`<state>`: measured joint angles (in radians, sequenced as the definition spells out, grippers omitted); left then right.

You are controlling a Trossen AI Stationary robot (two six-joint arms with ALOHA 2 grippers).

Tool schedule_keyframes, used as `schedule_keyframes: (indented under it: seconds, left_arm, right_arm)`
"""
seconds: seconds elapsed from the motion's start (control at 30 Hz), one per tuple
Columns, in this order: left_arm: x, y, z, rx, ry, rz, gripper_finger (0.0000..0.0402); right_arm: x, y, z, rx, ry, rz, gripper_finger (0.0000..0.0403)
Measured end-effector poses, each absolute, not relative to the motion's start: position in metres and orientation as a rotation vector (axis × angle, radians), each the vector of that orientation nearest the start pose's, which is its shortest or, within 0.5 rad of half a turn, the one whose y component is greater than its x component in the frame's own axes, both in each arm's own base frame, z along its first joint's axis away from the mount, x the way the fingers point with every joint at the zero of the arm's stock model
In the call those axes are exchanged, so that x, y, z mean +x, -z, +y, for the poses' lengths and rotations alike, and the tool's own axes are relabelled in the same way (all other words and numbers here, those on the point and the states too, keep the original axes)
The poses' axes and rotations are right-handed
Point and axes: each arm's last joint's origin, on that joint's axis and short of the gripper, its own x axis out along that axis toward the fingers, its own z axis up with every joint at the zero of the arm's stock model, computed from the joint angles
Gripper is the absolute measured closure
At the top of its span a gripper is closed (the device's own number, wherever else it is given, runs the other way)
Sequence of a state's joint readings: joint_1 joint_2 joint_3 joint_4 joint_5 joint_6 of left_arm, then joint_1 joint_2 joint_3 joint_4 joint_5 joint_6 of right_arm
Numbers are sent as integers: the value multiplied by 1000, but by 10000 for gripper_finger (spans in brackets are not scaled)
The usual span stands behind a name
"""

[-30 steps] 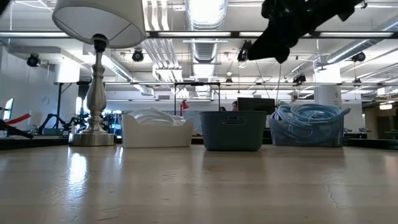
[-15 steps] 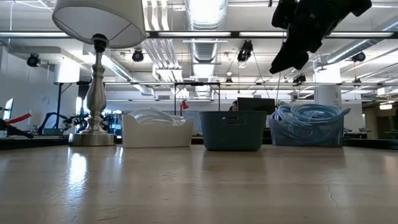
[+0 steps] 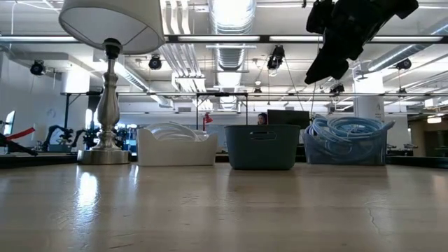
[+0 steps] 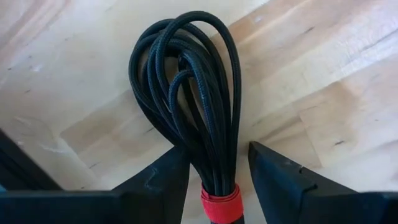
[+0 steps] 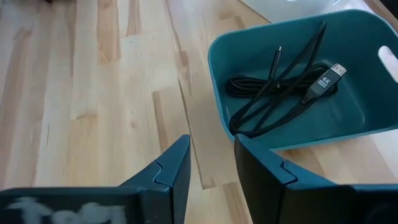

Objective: Sort HDMI cables
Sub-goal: Put the black HDMI cable into the blue bin

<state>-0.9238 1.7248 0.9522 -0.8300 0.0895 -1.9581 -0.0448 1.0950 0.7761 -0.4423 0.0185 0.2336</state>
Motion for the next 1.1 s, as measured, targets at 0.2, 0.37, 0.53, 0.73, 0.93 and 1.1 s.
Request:
schedule_keyframes:
  seconds: [0.2,0.37,0.53,0.73,0.93,1.1]
  left_arm:
    - [167,-138,-216,-810,-856,1509,244]
    - [173,-138,-209,-764,-847,1508,312]
    - [184,-139,-198,-728,-804,1505,378]
    - [212,-160,-181,-679,-784,1327,350]
    - [260,-201,-159,-503,-637,1056,347]
    - [304,-221,-123,-424,-522,940,365]
  right_arm:
    - [220,-252,-10,287,170,745,285]
    - [220,-252,-10,291,170,744,278]
    - [221,-252,-8,291,165,745,273]
    - [221,-252,-7,327,173,743,280]
    - [220,-249,-4,344,173,751,289]
    - [218,-243,6,392,160,775,295]
